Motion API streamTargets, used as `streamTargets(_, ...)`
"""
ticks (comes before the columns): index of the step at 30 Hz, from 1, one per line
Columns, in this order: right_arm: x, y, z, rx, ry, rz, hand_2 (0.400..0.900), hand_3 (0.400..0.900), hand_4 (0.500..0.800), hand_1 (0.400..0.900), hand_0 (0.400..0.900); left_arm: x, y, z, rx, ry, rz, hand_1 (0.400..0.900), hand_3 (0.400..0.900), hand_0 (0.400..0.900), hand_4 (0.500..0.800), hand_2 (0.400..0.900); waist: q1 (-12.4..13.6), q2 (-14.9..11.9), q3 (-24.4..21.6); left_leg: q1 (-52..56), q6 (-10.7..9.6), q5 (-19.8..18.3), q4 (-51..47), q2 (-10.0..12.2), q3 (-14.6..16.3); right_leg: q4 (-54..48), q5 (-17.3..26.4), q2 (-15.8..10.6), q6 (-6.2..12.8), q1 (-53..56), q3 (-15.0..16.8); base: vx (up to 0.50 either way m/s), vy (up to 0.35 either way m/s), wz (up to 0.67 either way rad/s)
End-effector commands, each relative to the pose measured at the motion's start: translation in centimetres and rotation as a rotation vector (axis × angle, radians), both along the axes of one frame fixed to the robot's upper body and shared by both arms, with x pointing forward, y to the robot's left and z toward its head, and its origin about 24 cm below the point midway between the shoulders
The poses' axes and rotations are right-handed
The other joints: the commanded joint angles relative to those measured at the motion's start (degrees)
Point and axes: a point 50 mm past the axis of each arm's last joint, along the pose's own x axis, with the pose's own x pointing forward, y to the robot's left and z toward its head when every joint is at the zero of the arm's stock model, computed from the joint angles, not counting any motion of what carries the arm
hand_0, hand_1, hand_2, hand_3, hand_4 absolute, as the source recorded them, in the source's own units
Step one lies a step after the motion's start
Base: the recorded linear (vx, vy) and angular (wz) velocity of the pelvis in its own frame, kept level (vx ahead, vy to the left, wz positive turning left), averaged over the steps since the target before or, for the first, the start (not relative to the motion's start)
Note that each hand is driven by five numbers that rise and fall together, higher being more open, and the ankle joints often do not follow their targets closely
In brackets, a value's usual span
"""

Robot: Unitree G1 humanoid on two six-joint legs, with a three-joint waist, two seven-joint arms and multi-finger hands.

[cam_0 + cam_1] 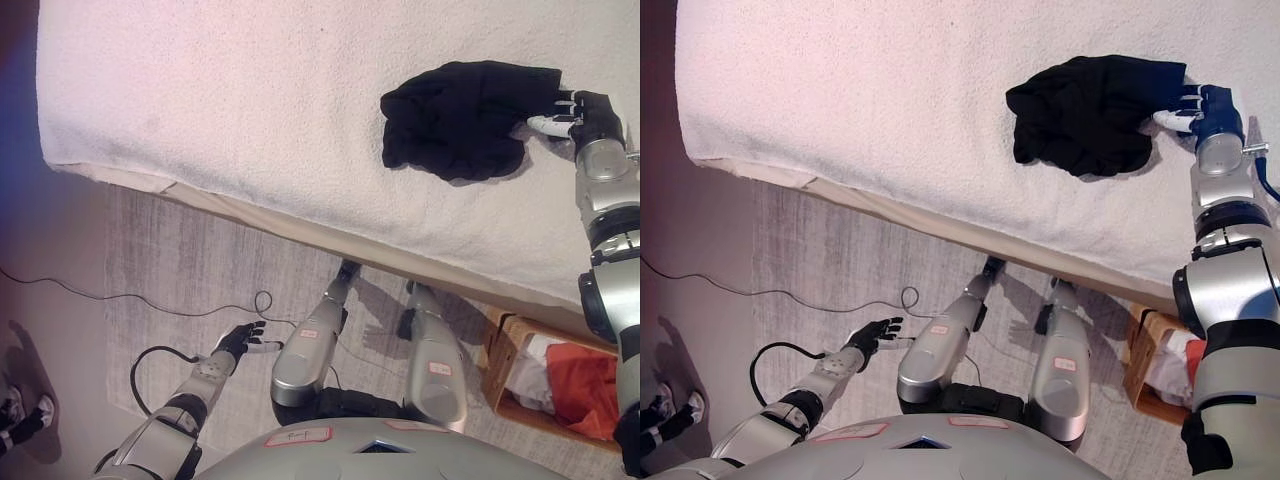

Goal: Put the clothes on the bed into the basket.

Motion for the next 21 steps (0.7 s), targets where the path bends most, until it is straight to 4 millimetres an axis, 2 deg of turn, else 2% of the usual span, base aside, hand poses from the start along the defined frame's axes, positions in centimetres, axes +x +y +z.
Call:
streamTargets(1,3.1,5.9,1.3,0.095,-0.077,0.187,0.400,0.400,0.500,0.400,0.400,-2.9,3.0,-0.4,0.104,0.098,0.012,0.900,0.900,0.900,0.800,0.900,2.7,0.1,-0.9,-2.4,2.7,-2.2,3.1,-4.5,5.8,10.4,-9.0,-4.7,2.44,-1.2,4.5,0.00,0.000,0.00)
streamTargets(12,3.3,7.1,0.4,0.137,-0.065,0.213,0.400,0.400,0.500,0.400,0.400,-2.8,3.2,-0.4,0.114,0.103,0.031,0.900,0.900,0.900,0.800,0.900,2.2,-0.5,-1.8,-1.2,2.7,-2.1,2.2,-4.1,6.0,9.9,-9.1,-4.4,2.38,-0.3,4.7,0.00,0.006,-0.02)
streamTargets(21,3.2,7.9,-0.8,0.156,-0.028,0.232,0.400,0.400,0.500,0.400,0.400,-2.7,3.4,-0.5,0.131,0.125,0.037,0.900,0.900,0.900,0.800,0.900,0.9,-2.3,-3.9,0.2,2.8,-2.7,2.1,-3.7,6.4,9.1,-8.7,-4.0,2.38,1.2,5.2,0.00,0.010,-0.06)
